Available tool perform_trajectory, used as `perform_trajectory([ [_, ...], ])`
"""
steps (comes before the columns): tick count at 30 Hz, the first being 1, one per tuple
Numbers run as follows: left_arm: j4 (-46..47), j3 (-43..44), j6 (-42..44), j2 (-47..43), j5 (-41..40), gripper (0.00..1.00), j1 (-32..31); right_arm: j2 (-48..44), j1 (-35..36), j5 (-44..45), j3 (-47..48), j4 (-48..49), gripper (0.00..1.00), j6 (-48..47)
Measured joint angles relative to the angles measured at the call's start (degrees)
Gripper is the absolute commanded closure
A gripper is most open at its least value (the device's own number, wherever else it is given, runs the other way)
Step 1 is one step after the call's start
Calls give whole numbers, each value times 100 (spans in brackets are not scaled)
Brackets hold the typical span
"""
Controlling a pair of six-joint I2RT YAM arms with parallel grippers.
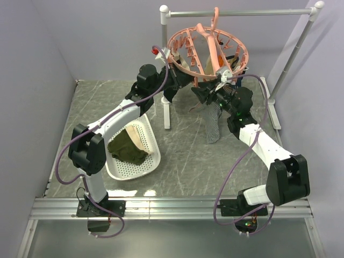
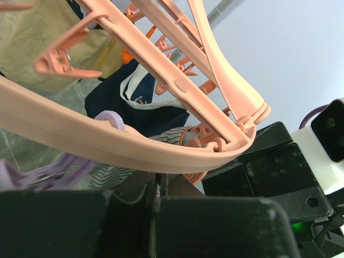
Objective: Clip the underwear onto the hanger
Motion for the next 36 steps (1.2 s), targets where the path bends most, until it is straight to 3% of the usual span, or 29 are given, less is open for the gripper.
perform_trajectory([
  [2,-26,0,-2,0,-28,100,-13,15,4,28,35,0,59,-33],
  [4,-37,0,-4,0,-63,100,-26,20,15,83,66,11,68,-105],
  [8,-52,0,-4,-2,-116,85,-50,28,26,157,92,31,93,-153],
  [10,-42,-2,-20,-2,-129,78,-48,31,26,157,103,35,99,-177],
  [11,-50,-4,-55,-7,-125,69,-48,31,26,175,105,46,100,-203],
  [14,7,-162,-229,-107,-96,56,11,31,24,188,105,57,100,-225],
  [23,387,-951,-321,-704,227,34,219,31,26,184,105,87,100,-240],
  [29,599,-953,-238,-739,210,31,160,31,26,149,105,87,100,-240],
  [36,358,-457,164,-577,-234,35,-122,31,24,142,105,92,100,-245],
])
